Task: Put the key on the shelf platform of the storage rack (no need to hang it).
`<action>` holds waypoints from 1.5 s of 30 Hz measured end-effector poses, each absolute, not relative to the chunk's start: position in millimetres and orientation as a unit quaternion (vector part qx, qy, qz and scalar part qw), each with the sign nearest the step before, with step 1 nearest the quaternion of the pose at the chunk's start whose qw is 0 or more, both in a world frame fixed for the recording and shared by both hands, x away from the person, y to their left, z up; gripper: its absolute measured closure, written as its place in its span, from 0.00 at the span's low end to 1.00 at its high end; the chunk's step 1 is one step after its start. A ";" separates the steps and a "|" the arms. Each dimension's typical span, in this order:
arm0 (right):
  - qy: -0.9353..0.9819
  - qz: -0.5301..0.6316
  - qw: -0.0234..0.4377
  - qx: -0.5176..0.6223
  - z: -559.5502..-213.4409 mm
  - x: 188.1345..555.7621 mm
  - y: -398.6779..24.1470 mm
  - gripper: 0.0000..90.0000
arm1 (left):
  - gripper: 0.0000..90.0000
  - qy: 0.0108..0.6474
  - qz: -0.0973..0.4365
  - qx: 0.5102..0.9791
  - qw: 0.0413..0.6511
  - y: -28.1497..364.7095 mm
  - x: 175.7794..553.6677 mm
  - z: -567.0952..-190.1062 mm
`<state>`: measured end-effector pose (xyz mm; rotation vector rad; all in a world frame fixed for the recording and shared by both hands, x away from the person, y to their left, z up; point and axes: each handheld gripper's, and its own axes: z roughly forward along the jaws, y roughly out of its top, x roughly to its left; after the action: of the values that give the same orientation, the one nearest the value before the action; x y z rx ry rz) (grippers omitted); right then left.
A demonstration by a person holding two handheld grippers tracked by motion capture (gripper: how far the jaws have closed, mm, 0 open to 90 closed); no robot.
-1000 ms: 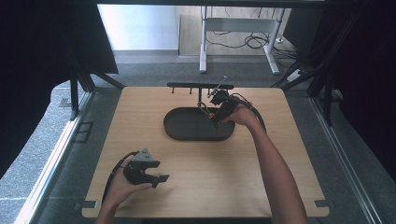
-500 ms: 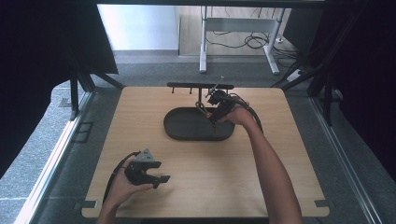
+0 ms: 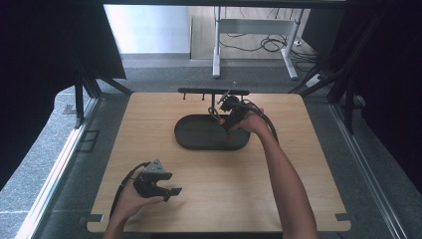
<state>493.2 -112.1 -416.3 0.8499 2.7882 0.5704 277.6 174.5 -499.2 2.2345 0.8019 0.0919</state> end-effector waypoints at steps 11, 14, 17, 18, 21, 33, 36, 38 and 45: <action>0.929 0.192 0.091 0.302 -431.5 494.2 -114.1 0.73 | 0.34 0.311 0.034 0.874 0.371 172.9 278.2 -500.6; 0.929 0.191 0.091 0.303 -438.1 494.3 -118.8 0.72 | 0.34 0.310 0.033 0.876 0.369 172.0 278.6 -501.5; 0.928 0.196 0.088 0.304 -440.2 493.7 -121.0 0.70 | 0.34 0.308 0.033 0.876 0.368 171.3 278.8 -502.1; 0.928 0.198 0.088 0.304 -440.2 493.5 -121.5 0.69 | 0.34 0.308 0.032 0.877 0.368 171.0 278.7 -502.1; 0.928 0.201 0.085 0.303 -438.7 492.5 -121.7 0.67 | 0.34 0.309 0.032 0.876 0.368 170.4 278.5 -502.1; 0.923 0.220 0.087 0.302 -425.7 485.0 -127.8 0.66 | 0.34 0.307 0.032 0.878 0.365 170.4 278.5 -501.9; 0.923 0.224 0.089 0.302 -422.5 482.0 -130.9 0.66 | 0.34 0.312 0.029 0.876 0.368 168.4 277.7 -502.3; 0.921 0.227 0.089 0.302 -420.3 479.6 -133.4 0.66 | 0.34 0.310 0.029 0.878 0.365 168.4 277.8 -502.2; 0.919 0.239 0.093 0.298 -411.4 466.9 -144.2 0.66 | 0.34 0.303 0.031 0.882 0.359 167.3 278.1 -502.4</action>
<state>466.9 -144.2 -411.4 0.8843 2.7297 0.7106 278.1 167.3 -502.4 2.2752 0.7807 0.0808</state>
